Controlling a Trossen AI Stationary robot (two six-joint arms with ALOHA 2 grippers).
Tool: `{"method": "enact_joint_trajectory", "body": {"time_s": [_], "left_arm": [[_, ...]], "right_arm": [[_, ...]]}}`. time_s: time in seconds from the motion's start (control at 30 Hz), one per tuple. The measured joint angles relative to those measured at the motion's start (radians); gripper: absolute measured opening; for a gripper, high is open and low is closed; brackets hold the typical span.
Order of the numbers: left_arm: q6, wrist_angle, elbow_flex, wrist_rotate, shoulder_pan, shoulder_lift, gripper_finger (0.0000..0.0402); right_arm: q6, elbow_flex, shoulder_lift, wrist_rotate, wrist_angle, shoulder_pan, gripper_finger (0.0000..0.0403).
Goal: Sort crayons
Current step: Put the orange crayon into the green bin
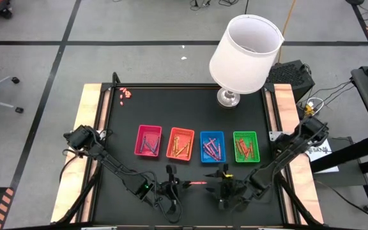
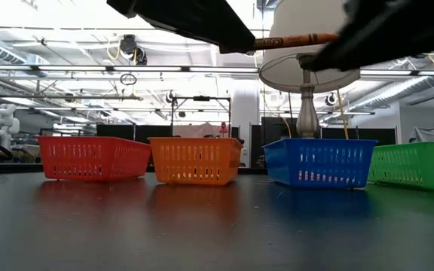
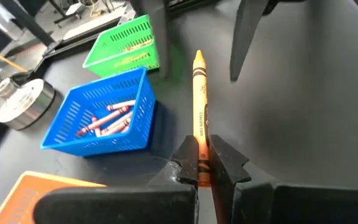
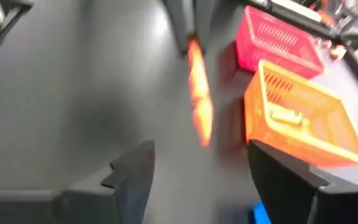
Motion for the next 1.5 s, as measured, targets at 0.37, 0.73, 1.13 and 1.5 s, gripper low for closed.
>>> {"method": "enact_joint_trajectory", "body": {"time_s": [0.37,0.73,1.13,1.5], "left_arm": [[0.011,-0.003,0.000,0.045,0.000,0.000,0.0011],[0.003,-0.002,0.000,0.045,0.005,0.000,0.0011],[-0.154,-0.001,0.000,0.051,0.013,0.000,0.0027],[-0.325,-0.003,0.000,0.058,-0.015,0.000,0.0161]], "right_arm": [[-0.086,0.000,0.014,-0.140,0.170,-0.086,0.0223],[-0.100,0.000,0.015,-0.166,0.179,-0.089,0.0088],[-0.115,0.000,0.014,-0.166,0.179,-0.089,0.0007],[-0.111,0.000,0.006,-0.199,0.166,-0.072,0.0013]]}}
